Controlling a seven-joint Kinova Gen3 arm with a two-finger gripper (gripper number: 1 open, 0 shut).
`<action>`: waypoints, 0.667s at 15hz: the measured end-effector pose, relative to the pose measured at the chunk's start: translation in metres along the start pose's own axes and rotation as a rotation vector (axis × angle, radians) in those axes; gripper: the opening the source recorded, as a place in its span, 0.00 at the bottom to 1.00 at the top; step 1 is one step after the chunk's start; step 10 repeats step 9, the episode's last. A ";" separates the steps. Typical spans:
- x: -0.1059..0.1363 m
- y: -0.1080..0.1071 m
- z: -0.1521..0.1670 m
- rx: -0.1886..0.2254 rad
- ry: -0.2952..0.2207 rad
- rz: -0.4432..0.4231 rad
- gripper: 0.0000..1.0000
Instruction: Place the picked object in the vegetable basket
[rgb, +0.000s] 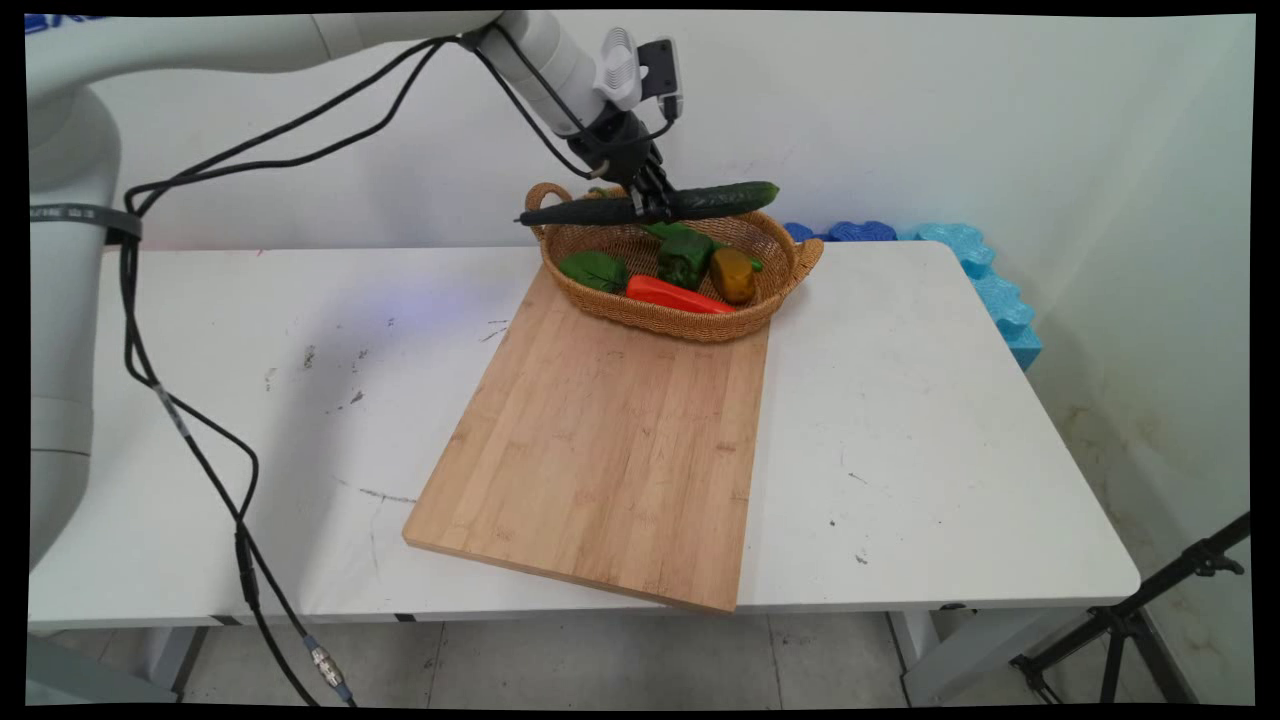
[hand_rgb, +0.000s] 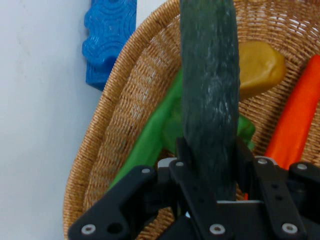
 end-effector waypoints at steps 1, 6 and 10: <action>0.001 -0.001 0.003 -0.001 0.000 0.000 0.00; 0.004 -0.004 0.017 -0.003 0.001 0.003 1.00; 0.004 -0.004 0.022 -0.004 -0.001 0.003 1.00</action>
